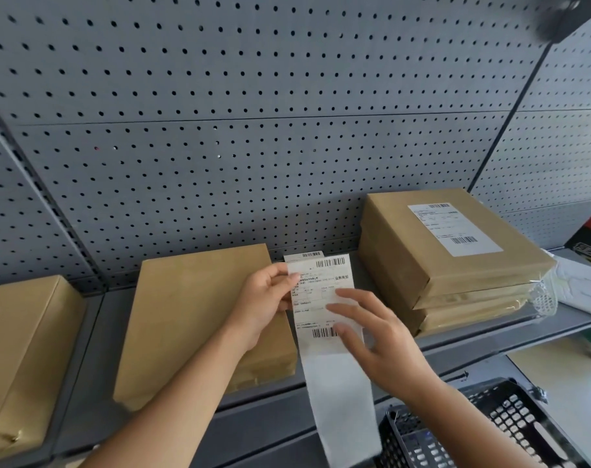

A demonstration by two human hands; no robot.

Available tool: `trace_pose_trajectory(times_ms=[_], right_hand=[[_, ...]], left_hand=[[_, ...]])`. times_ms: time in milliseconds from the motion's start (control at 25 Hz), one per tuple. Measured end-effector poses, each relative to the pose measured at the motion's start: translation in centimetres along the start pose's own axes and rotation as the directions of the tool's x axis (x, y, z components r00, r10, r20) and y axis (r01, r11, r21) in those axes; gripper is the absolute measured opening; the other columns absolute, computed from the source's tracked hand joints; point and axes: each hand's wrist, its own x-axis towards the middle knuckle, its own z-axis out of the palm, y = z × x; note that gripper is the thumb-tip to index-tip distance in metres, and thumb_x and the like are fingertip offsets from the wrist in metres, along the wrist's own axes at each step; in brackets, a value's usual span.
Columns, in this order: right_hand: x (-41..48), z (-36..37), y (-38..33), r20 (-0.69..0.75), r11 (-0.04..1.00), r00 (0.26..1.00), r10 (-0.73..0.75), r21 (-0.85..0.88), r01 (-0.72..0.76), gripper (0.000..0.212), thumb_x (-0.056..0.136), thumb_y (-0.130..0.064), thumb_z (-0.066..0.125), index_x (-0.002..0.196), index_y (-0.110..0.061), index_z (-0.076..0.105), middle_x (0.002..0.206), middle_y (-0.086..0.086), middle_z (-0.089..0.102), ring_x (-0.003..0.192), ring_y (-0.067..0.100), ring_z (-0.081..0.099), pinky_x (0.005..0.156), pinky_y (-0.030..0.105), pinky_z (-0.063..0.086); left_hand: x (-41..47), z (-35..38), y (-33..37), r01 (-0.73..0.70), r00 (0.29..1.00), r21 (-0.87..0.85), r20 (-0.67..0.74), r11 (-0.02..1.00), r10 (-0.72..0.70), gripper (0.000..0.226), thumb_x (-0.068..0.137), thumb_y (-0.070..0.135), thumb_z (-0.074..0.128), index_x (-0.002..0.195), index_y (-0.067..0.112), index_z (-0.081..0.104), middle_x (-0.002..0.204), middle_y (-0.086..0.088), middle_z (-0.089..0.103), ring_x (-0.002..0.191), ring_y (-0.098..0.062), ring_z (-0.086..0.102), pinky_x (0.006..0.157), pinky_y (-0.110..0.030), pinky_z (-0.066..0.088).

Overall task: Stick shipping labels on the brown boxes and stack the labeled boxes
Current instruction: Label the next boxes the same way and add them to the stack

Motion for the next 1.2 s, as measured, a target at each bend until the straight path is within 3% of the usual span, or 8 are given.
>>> trace_pose_trajectory(times_ms=[200,360,520,680,840,960,1200], right_hand=[[3.7,-0.2,-0.2,-0.253,0.976,0.967,-0.032,-0.218,-0.024,0.025,0.092,-0.015,0.064,0.116,-0.022,0.070,0.118,-0.006,0.063,0.117,0.018,0.052,0.095,0.049,0.048],[6.4,0.4,-1.1,-0.231,0.908,0.967,-0.109,-0.418,0.002,0.028,0.091,-0.022,0.067,0.119,-0.023,0.070,0.114,-0.003,0.064,0.119,0.025,0.050,0.101,0.045,0.041],[7.5,1.3,-1.5,-0.084,0.915,0.984,-0.156,-0.388,0.112,0.025,0.092,-0.022,0.068,0.117,-0.023,0.071,0.106,-0.003,0.064,0.105,0.022,0.055,0.089,0.039,0.050],[7.8,1.6,-1.4,-0.070,0.912,0.979,-0.192,-0.380,0.152,0.019,0.090,-0.018,0.071,0.109,-0.022,0.072,0.100,-0.003,0.063,0.091,0.023,0.058,0.078,0.040,0.052],[7.6,1.6,-1.5,-0.090,0.905,0.972,-0.216,-0.391,0.166,0.018,0.089,-0.017,0.072,0.106,-0.023,0.072,0.098,-0.004,0.063,0.088,0.023,0.059,0.077,0.038,0.050],[7.3,1.8,-1.4,-0.098,0.902,0.968,-0.231,-0.395,0.175,0.016,0.089,-0.016,0.072,0.103,-0.021,0.072,0.098,-0.004,0.063,0.086,0.022,0.059,0.076,0.038,0.049],[7.1,2.2,-1.5,-0.112,0.920,0.968,-0.226,-0.352,0.175,0.016,0.089,-0.013,0.071,0.103,-0.021,0.072,0.097,-0.003,0.063,0.087,0.021,0.059,0.078,0.035,0.048]], left_hand=[[-0.6,0.5,-0.1,-0.057,0.996,0.069,0.071,0.996,0.052,0.015,0.102,0.014,0.060,0.112,0.013,0.071,0.100,-0.001,0.081,0.093,-0.016,0.077,0.077,-0.028,0.061],[-0.6,0.5,-0.4,-0.069,0.994,0.031,0.093,0.997,0.066,0.017,0.101,0.009,0.060,0.114,0.011,0.071,0.102,-0.005,0.081,0.098,-0.022,0.076,0.088,-0.036,0.061],[-0.7,0.5,-0.5,-0.073,0.991,0.013,0.109,0.997,0.071,0.022,0.101,0.006,0.058,0.118,0.008,0.072,0.104,-0.008,0.080,0.096,-0.019,0.076,0.086,-0.029,0.061],[-0.7,0.2,-0.4,-0.043,0.995,0.010,0.092,0.999,0.042,0.026,0.103,0.007,0.054,0.115,0.010,0.076,0.105,-0.005,0.080,0.096,-0.019,0.074,0.090,-0.032,0.059],[-0.6,0.3,0.0,0.024,0.997,-0.080,0.073,0.997,-0.018,0.034,0.106,0.022,0.050,0.109,0.002,0.077,0.104,-0.020,0.078,0.088,-0.020,0.073,0.085,-0.033,0.060],[-0.4,0.5,0.4,0.075,0.996,-0.112,0.045,0.991,-0.070,0.035,0.105,0.029,0.052,0.100,0.006,0.078,0.092,-0.013,0.081,0.081,-0.019,0.076,0.081,-0.031,0.062],[0.0,0.6,0.6,0.119,0.993,-0.101,0.007,0.988,-0.119,0.033,0.102,0.025,0.057,0.106,-0.001,0.077,0.090,-0.013,0.078,0.081,-0.021,0.073,0.085,-0.037,0.060]])
